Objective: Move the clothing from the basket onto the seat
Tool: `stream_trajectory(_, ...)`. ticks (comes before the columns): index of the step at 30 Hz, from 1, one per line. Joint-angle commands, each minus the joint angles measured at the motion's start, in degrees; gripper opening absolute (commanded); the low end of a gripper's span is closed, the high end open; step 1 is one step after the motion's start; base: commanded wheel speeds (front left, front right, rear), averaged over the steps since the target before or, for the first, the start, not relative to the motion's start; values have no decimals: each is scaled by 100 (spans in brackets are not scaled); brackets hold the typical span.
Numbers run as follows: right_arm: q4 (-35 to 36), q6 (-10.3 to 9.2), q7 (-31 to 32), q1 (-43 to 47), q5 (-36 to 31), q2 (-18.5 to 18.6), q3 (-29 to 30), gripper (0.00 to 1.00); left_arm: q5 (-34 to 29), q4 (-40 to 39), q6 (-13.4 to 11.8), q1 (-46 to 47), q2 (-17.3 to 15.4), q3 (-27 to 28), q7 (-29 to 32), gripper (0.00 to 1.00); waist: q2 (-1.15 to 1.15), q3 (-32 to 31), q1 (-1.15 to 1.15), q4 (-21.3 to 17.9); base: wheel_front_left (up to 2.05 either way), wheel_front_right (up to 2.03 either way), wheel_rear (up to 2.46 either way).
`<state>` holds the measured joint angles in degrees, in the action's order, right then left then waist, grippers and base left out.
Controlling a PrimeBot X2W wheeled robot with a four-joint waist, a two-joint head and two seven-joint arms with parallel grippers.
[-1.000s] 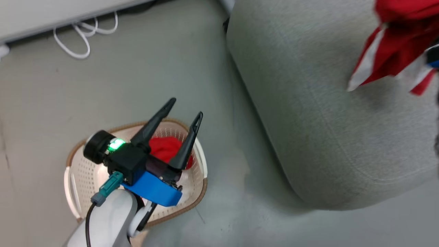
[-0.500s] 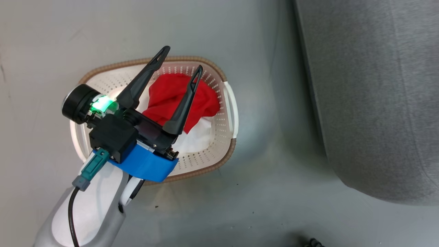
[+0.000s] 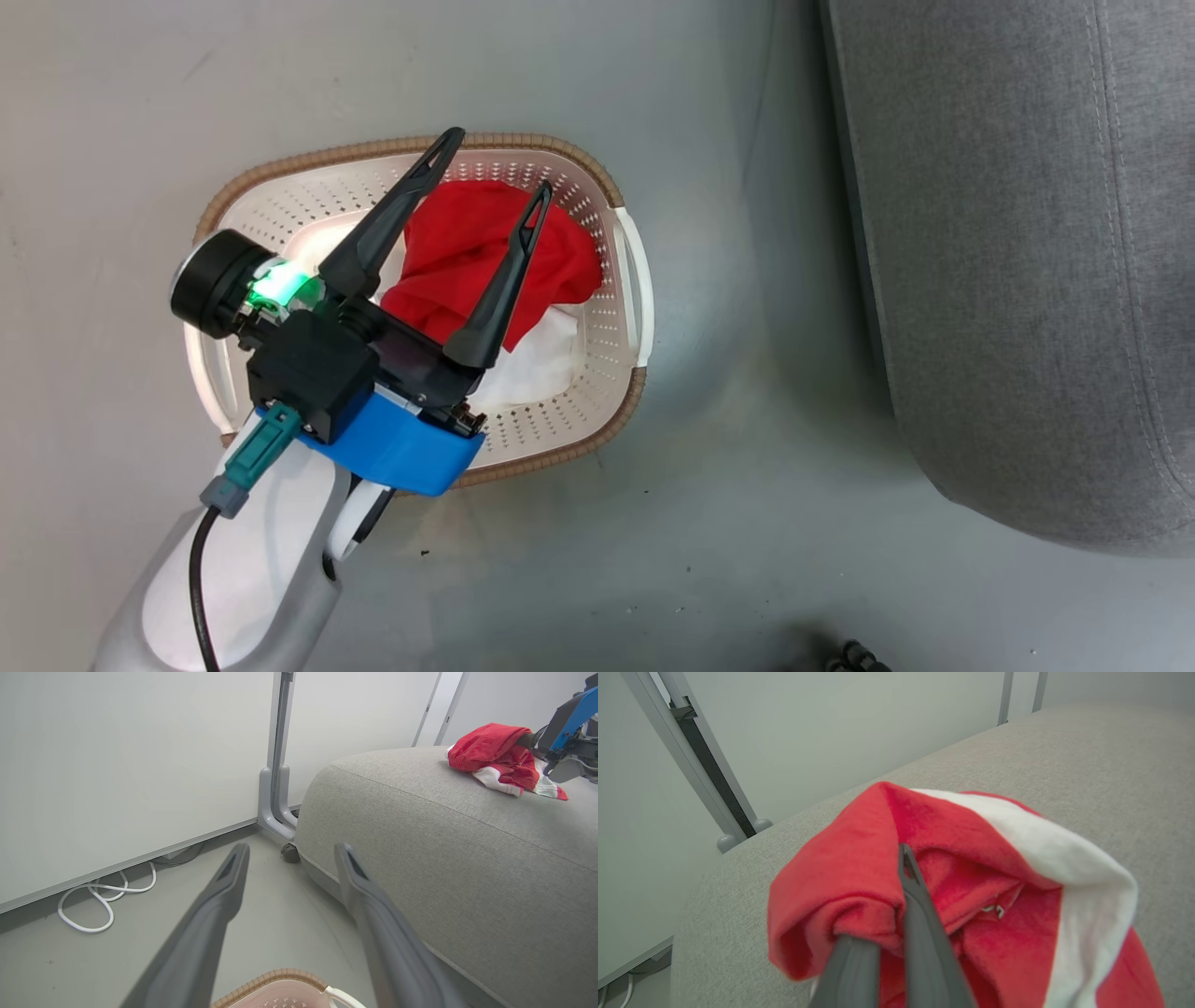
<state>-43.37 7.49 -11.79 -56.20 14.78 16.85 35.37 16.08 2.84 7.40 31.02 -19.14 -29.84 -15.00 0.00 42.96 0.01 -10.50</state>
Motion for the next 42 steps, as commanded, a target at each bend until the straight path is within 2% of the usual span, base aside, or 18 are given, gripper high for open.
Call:
stream_trajectory(1, -39, 1, -28, -62, 6, 15, -58, 100, 19, 15, 11, 10, 0, 9, -28, 100, 0, -40, -1, -11, 0, 0, 0)
stream_trajectory(7, -21, 1, -104, 239, 76, 118, -467, 100, 108, 90, 12, -60, 74, 35, -27, 100, 0, -299, -1, 6, 0, 0, 0)
stream_trajectory(13, 193, 1, -103, 798, 191, 81, -974, 100, 238, 257, 11, -345, 242, 165, -28, 100, 0, -841, -1, 101, 0, 0, 0)
stream_trajectory(22, 1019, 1, 110, 2009, 200, -31, -1327, 100, 410, 547, 11, -1146, 555, 535, -27, 100, 0, -1937, -1, 436, 0, 0, 0)
stream_trajectory(32, 2557, 1, 552, 3562, -70, -703, -1354, 100, 585, 1029, 12, -1830, 931, 863, -28, 100, 0, -3170, -1, 865, 0, 0, 0)
stream_trajectory(37, 3093, 1, 749, 4067, -130, -990, -1496, 100, 551, 1145, 12, -2065, 987, 1105, -28, 100, 0, -3502, -1, 941, 0, 0, 0)
stream_trajectory(42, 3446, 1, 660, 4559, -238, -1166, -1722, 100, 448, 1322, 12, -2260, 1047, 1370, -27, 100, 0, -3802, -1, 1030, 0, 0, 0)
